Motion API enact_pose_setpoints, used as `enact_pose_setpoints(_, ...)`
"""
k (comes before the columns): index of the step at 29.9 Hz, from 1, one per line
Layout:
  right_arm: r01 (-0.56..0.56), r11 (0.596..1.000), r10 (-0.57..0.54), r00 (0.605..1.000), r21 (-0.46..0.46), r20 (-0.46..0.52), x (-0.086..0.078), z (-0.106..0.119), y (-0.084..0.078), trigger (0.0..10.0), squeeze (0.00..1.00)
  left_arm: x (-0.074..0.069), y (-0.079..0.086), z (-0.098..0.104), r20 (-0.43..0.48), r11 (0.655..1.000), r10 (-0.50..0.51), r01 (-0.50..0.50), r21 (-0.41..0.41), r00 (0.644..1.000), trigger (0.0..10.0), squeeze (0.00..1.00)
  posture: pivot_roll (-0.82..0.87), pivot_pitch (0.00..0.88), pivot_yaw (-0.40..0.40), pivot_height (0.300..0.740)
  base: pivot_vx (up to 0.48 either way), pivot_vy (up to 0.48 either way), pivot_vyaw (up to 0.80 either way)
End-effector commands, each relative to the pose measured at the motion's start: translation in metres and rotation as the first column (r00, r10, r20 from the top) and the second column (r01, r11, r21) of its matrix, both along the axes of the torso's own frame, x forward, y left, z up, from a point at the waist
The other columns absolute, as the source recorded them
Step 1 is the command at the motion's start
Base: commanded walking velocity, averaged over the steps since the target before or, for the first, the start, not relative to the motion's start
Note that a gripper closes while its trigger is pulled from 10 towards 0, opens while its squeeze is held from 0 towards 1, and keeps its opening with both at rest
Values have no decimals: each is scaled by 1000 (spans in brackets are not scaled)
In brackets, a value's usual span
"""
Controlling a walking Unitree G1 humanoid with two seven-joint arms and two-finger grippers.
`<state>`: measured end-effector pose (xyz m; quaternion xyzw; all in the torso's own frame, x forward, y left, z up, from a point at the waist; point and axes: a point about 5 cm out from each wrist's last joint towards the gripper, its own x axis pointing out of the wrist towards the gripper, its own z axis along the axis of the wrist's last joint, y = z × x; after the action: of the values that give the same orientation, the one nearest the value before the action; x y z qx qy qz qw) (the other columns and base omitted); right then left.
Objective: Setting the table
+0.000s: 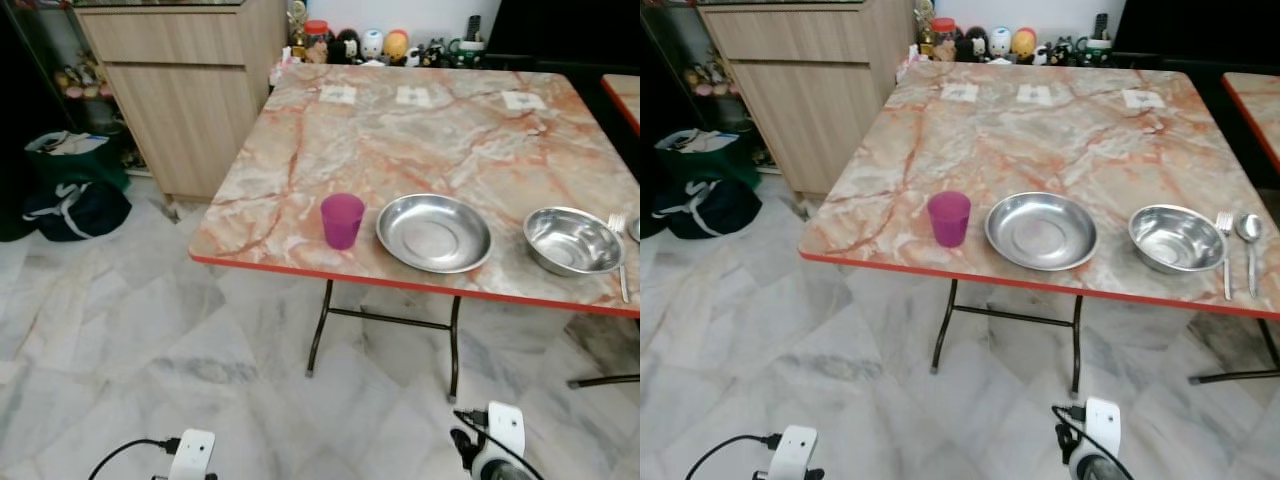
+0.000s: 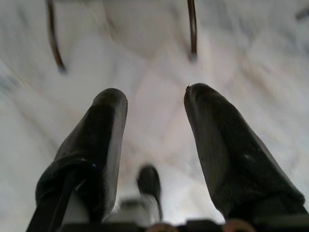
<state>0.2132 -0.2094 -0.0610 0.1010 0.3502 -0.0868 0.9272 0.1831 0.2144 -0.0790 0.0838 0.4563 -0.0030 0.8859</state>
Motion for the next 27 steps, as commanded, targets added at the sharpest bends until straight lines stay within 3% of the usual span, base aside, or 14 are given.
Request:
enact_pose_setpoints(1,28,1000,-27,996,-12,89,10,9,-3,10000,0,-3,5,-1,0,1000,21,-21,7,1000,10000,0,-49,50,-13,740,0,0,0)
enact_pose_setpoints(3,51,999,-46,974,-14,221,20,23,-9,10000,0,-3,4,0,8,1000,22,-22,10,1000,10000,0,-49,49,-18,740,0,0,0)
enact_pose_setpoints(9,10,999,9,926,-49,376,32,41,-10,10000,0,-2,4,0,14,1000,23,-23,12,1000,10000,0,-57,47,-22,740,0,0,0)
enact_pose_setpoints(11,5,995,44,865,-96,500,40,60,-7,10000,0,-3,3,0,15,1000,24,-24,9,1000,10000,0,-64,42,-22,740,0,0,0)
enact_pose_setpoints(12,5,995,44,865,-96,500,40,60,-7,10000,0,-3,3,0,15,1000,24,-24,9,1000,10000,0,-64,42,-22,740,0,0,0)
enact_pose_setpoints(14,-16,987,107,806,-159,582,46,78,-1,10000,0,-3,2,-1,15,1000,26,-26,8,1000,10000,0,-65,38,-20,740,0,0,0)
enact_pose_setpoints(15,-16,987,107,806,-159,582,46,78,-1,10000,0,-3,2,-1,15,1000,26,-26,8,1000,10000,0,-65,38,-20,740,0,0,0)
enact_pose_setpoints(16,-27,979,152,757,-202,635,53,95,2,10000,0,-3,2,0,18,999,33,-33,5,999,10000,0,-65,38,-20,740,0,0,0)
enact_pose_setpoints(19,-29,972,192,667,-232,720,66,126,7,10000,0,-3,4,0,19,999,36,-36,8,999,10000,0,-72,37,-17,740,0,0,0)
enact_pose_setpoints(24,-27,967,220,586,-253,779,74,155,18,10000,0,-4,7,0,21,999,40,-40,14,999,10000,0,-61,49,-18,740,0,0,0)
enact_pose_setpoints(27,-10,967,212,582,-254,785,75,160,20,10000,0,-4,9,0,22,999,44,-45,16,999,10000,0,-59,53,-16,740,0,0,0)
